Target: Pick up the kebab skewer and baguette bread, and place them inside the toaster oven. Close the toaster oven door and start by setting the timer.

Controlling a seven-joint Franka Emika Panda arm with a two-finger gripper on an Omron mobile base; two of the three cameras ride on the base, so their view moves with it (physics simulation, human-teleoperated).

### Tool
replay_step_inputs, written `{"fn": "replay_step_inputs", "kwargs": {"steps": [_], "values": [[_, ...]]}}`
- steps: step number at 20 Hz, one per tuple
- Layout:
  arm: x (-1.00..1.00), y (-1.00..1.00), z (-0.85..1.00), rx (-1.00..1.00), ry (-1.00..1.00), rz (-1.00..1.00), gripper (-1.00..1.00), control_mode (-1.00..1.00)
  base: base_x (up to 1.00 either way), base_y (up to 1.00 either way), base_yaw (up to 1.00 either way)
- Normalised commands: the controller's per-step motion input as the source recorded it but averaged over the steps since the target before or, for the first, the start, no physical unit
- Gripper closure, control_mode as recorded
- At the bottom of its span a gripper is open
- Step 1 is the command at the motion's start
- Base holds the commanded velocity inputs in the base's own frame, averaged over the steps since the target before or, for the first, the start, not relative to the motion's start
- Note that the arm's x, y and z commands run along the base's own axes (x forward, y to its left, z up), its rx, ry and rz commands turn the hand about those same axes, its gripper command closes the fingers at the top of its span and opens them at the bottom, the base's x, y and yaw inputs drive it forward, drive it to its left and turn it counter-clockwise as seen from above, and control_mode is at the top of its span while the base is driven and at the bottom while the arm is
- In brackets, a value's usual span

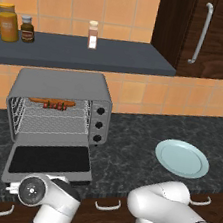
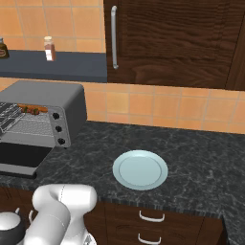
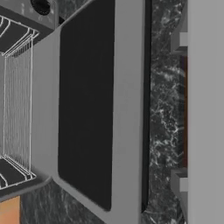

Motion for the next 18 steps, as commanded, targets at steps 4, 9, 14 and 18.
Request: {"fn": "replay_step_inputs", "kwargs": {"steps": [4,9,14,18], "values": [[-0.03,0.00,-0.36,-0.02,0.00,0.00,-1.00,-1.00,0.00,0.00,0.00],[-0.01,0.01,-0.26,-0.01,0.02,0.00,-1.00,-1.00,0.00,0.00,0.00],[0.04,0.00,-0.02,0.00,0.00,0.00,-1.00,-1.00,0.00,0.00,0.00],[0.11,0.00,0.00,0.00,0.00,0.00,-1.00,-1.00,0.00,0.00,0.00]]}}
